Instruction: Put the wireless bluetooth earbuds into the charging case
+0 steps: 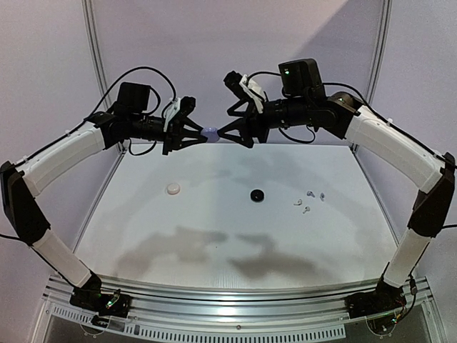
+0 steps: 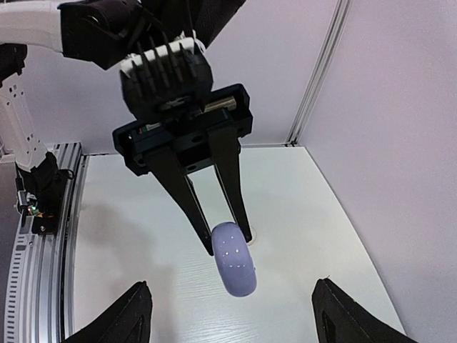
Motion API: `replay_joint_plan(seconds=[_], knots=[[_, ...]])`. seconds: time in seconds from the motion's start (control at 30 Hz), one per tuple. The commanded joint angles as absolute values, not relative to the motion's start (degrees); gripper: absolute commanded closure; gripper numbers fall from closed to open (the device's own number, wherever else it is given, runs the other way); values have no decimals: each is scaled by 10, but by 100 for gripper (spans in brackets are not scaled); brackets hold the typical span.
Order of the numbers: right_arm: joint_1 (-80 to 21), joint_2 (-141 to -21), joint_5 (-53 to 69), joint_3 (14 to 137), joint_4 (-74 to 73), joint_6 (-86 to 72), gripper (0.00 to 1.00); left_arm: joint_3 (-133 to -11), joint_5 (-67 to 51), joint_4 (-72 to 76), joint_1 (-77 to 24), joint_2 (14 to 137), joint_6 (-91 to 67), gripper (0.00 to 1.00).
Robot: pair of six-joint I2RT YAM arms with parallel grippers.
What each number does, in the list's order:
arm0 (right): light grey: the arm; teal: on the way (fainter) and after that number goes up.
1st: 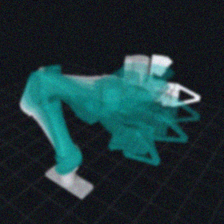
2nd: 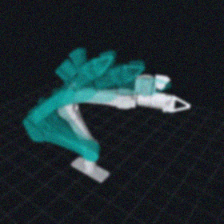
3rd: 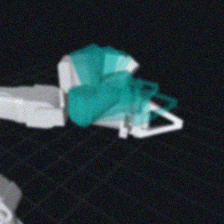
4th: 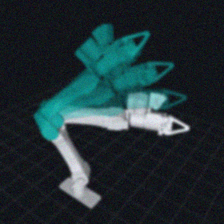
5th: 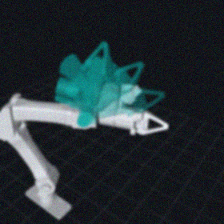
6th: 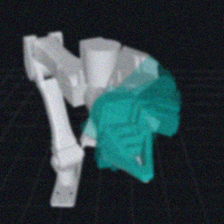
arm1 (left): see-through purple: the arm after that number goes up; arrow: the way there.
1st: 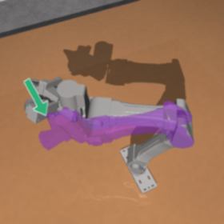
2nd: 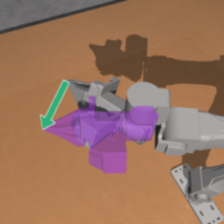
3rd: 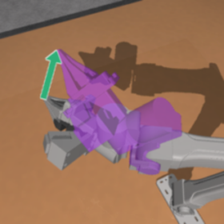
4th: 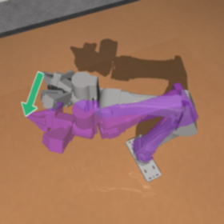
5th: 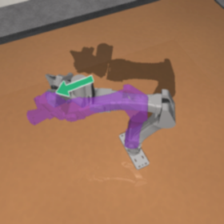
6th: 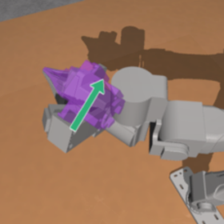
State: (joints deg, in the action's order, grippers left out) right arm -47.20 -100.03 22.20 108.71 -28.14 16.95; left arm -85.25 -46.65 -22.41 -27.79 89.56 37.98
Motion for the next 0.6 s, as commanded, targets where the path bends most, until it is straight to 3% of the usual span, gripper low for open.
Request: replay_joint_plan(seconds=[0.0,0.47,0.57], knots=[[-471,-1038,239,1111,-328,217,23,-862,-457,-263,-295,880,417,100],[-472,-1090,281,1145,-327,225,65,-867,-460,-271,-305,878,419,100],[-472,-1092,270,1146,-341,231,68,-869,-462,-272,-305,879,420,100]])
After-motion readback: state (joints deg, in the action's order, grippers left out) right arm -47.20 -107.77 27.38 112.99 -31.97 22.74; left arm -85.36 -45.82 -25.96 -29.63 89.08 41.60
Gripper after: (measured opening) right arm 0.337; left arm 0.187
